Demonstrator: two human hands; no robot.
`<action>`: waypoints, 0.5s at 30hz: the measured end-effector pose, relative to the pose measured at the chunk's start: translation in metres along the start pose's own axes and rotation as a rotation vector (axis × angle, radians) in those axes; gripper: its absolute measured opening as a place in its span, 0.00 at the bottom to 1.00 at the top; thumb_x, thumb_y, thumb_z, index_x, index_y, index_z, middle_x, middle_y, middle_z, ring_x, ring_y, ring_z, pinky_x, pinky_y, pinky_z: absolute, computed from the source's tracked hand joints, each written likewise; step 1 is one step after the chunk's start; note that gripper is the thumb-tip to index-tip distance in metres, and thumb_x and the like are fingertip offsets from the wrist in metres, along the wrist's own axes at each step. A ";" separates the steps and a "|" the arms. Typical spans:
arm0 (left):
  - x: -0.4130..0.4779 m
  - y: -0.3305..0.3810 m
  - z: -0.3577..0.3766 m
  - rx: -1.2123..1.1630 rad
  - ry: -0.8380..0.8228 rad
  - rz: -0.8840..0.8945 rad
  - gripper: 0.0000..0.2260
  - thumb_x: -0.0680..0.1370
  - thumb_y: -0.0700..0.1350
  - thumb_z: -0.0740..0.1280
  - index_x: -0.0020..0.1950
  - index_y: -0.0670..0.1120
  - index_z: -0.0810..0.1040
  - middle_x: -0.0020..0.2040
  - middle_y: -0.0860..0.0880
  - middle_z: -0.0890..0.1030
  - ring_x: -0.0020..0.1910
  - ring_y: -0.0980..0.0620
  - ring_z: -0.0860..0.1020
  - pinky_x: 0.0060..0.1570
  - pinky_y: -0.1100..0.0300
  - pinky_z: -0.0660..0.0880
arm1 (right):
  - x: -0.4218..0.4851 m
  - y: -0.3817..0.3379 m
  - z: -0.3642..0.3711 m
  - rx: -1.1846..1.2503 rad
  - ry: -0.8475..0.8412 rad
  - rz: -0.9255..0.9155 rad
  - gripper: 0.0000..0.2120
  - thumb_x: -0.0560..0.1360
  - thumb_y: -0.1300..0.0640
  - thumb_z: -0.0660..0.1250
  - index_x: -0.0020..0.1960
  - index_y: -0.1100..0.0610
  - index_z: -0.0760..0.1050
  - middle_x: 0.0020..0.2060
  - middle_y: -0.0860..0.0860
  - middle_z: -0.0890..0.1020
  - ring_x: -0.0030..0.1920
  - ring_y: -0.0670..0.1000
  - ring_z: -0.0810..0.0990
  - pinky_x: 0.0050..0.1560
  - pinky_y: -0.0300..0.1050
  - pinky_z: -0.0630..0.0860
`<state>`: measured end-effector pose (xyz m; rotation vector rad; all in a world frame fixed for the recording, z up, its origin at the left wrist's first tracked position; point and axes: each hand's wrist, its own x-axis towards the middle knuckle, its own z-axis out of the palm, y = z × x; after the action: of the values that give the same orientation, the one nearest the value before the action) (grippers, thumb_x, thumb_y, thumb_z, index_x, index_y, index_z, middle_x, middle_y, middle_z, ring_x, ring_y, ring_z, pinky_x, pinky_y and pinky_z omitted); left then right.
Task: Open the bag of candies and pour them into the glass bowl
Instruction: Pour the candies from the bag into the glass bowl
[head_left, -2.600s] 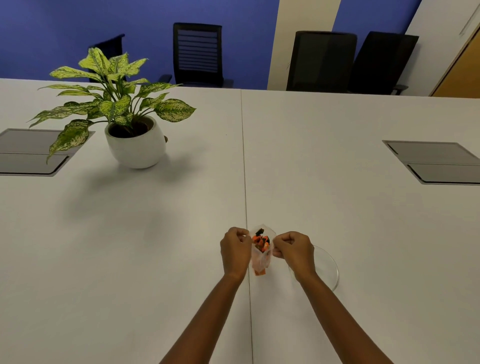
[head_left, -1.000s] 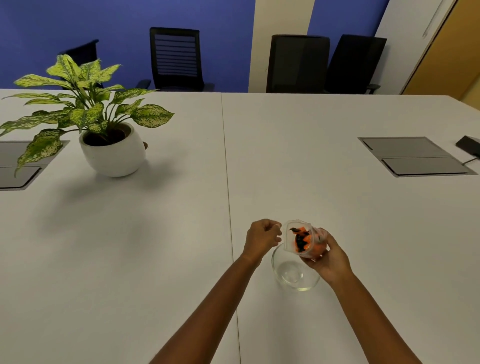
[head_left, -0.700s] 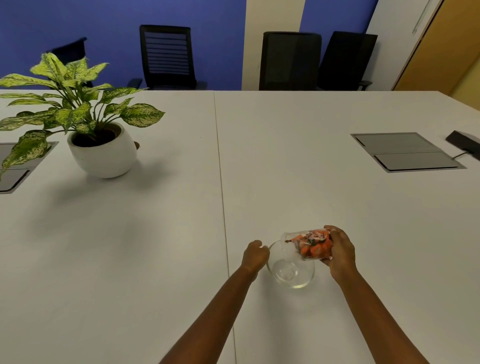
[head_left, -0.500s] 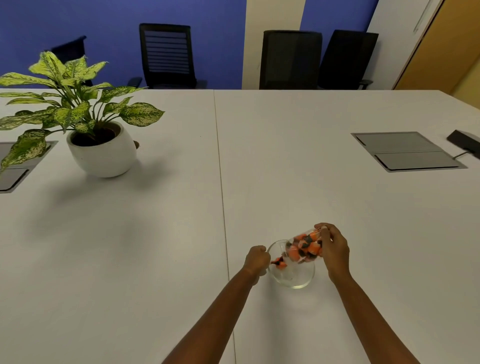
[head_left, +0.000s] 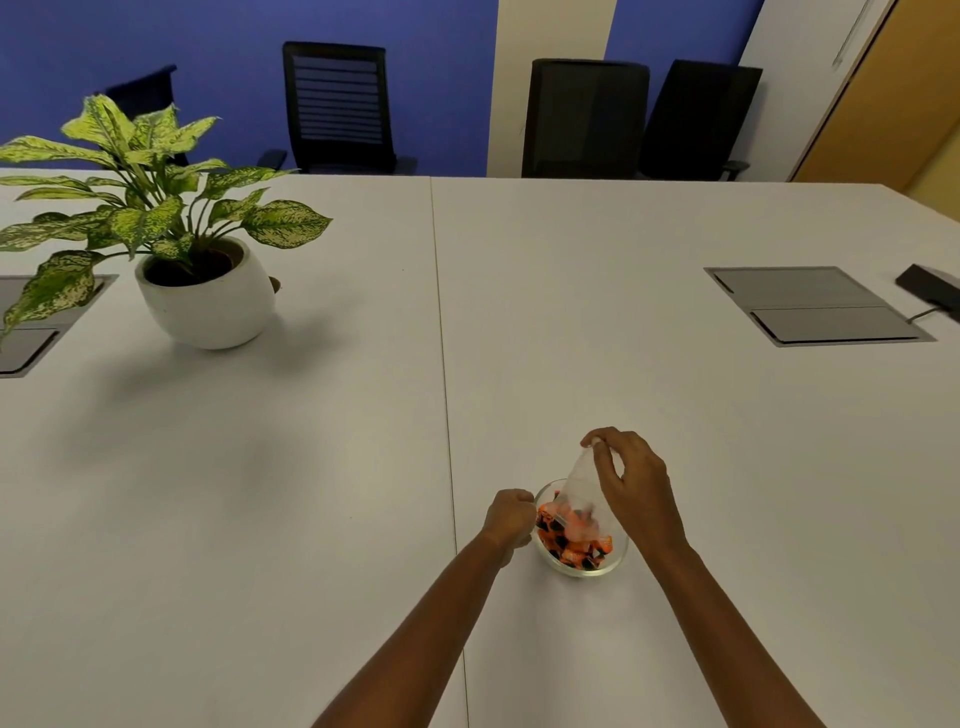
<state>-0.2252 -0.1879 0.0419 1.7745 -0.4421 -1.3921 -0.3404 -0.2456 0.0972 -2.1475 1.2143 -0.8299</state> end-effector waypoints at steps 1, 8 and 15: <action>-0.001 0.000 -0.001 -0.001 -0.002 0.007 0.17 0.74 0.30 0.54 0.30 0.47 0.69 0.40 0.44 0.71 0.40 0.48 0.68 0.33 0.63 0.65 | 0.001 0.000 0.000 0.008 0.015 0.016 0.11 0.77 0.58 0.57 0.47 0.57 0.78 0.46 0.53 0.83 0.48 0.49 0.77 0.54 0.48 0.74; -0.008 -0.001 -0.008 0.048 0.024 0.025 0.17 0.76 0.31 0.53 0.63 0.38 0.72 0.61 0.39 0.74 0.52 0.47 0.71 0.48 0.57 0.71 | 0.009 -0.007 -0.011 0.048 0.137 0.050 0.10 0.77 0.58 0.58 0.49 0.53 0.78 0.49 0.52 0.83 0.52 0.51 0.78 0.62 0.66 0.69; -0.017 0.002 -0.016 0.035 -0.033 0.176 0.24 0.74 0.35 0.66 0.69 0.41 0.65 0.65 0.39 0.71 0.55 0.50 0.70 0.53 0.60 0.69 | 0.019 -0.034 -0.009 0.556 0.277 0.436 0.11 0.77 0.59 0.56 0.48 0.55 0.78 0.45 0.53 0.81 0.50 0.51 0.78 0.55 0.40 0.75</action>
<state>-0.2159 -0.1715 0.0553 1.6991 -0.6281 -1.2983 -0.3208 -0.2482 0.1319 -1.2979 1.3235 -1.1242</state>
